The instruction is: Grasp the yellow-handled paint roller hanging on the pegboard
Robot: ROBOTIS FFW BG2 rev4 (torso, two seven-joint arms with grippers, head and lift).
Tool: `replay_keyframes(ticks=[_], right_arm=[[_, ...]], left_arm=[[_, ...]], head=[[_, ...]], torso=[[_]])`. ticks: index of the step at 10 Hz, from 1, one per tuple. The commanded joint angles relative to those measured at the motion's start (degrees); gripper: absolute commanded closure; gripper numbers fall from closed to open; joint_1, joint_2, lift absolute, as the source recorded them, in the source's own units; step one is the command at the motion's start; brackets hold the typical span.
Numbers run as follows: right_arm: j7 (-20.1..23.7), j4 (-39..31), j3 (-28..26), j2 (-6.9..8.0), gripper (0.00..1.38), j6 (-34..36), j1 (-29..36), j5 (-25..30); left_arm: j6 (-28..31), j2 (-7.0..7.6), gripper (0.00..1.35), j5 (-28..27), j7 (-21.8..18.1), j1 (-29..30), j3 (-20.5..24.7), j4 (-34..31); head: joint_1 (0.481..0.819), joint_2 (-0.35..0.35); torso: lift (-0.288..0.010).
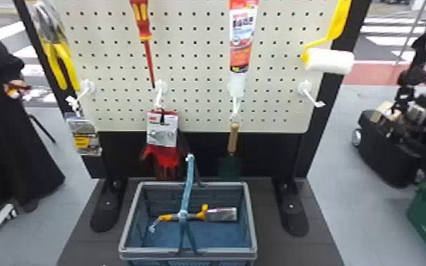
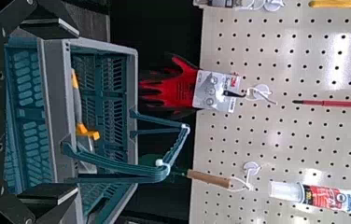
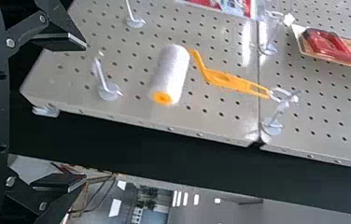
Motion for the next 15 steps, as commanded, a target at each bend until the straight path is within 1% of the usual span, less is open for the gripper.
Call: replay_keyframes(ticks=[1, 2, 3, 4, 5, 6, 7, 8, 9, 10, 11, 12, 13, 14, 15], right_arm=[[0.0, 3.2, 1.1, -3.65, 0.28, 1.1, -5.6, -1.5], [0.1, 6.4, 3.2, -5.94, 0.28, 1.7, -9.3, -3.0], [0.0, 11.0, 6.1, -8.31, 0.28, 1.9, -13.4, -6.1], [0.0, 13.8, 8.9, -10.25, 0.28, 2.6, -17.0, -7.5], [0.0, 17.9, 12.7, -12.53, 0.28, 3.0, -21.4, -10.4], [0.0, 20.6, 15.7, -14.03, 0.28, 3.3, -24.3, -12.8], [-0.1, 20.6, 18.8, -15.43, 0.28, 4.7, -27.3, -13.7], [-0.4, 20.5, 21.7, -16.93, 0.28, 6.0, -29.0, -16.0], [-0.5, 18.9, 23.7, -18.51, 0.28, 7.7, -29.9, -17.2], [-1.0, 17.1, 24.6, -19.56, 0.28, 9.2, -30.2, -18.5], [-1.5, 17.8, 26.5, -20.27, 0.28, 9.6, -31.2, -21.4], [-1.5, 18.8, 27.9, -20.53, 0.29, 9.7, -32.8, -22.2], [-1.5, 18.9, 28.3, -20.62, 0.35, 9.9, -33.2, -22.4], [-1.5, 19.5, 28.7, -20.62, 0.52, 10.0, -33.3, -22.8], [-1.6, 19.9, 28.8, -20.62, 0.77, 10.0, -33.3, -23.0]], left_arm=[[0.3, 0.67, 0.14, 0.4, 0.0, -1.2, -0.8, 0.5], [0.2, 0.67, 0.14, 0.6, 0.0, -1.2, -0.8, 0.7], [0.2, 0.75, 0.14, 0.6, 0.0, -1.4, -0.9, 0.8], [0.1, 0.75, 0.14, 0.9, 0.0, -1.6, -1.0, 1.1], [0.1, 0.75, 0.14, 1.2, -0.1, -1.8, -1.1, 1.4], [0.1, 0.93, 0.14, 1.2, -0.1, -2.2, -1.2, 1.5], [0.1, 1.10, 0.14, 1.4, -0.1, -2.4, -1.4, 1.6], [0.0, 1.28, 0.14, 1.6, -0.2, -2.4, -1.4, 1.6], [0.0, 1.28, 0.14, 1.6, -0.1, -2.4, -1.4, 1.6], [0.0, 1.28, 0.14, 1.6, -0.1, -2.3, -1.4, 1.6], [0.1, 1.28, 0.14, 1.6, -0.2, -2.2, -1.4, 1.6], [0.3, 1.37, 0.14, 1.6, -0.2, -2.4, -1.5, 1.6], [0.3, 1.54, 0.14, 1.7, -0.2, -2.8, -1.8, 1.9], [0.3, 1.54, 0.14, 1.8, -0.2, -2.9, -1.9, 2.1], [0.3, 1.54, 0.14, 1.8, -0.2, -2.8, -1.9, 2.1]], head=[[0.549, 0.000], [0.549, 0.000], [0.549, 0.000], [0.549, 0.000], [0.549, 0.000], [0.549, 0.000], [0.549, 0.000], [0.549, 0.000], [0.549, 0.000], [0.549, 0.000], [0.549, 0.000], [0.549, 0.000], [0.549, 0.000], [0.549, 0.000], [0.549, 0.000]], torso=[[-0.100], [-0.100], [-0.100], [-0.100], [-0.100], [-0.100], [-0.100], [-0.100], [-0.100], [-0.100], [-0.100], [-0.100], [-0.100], [-0.100], [-0.100]])
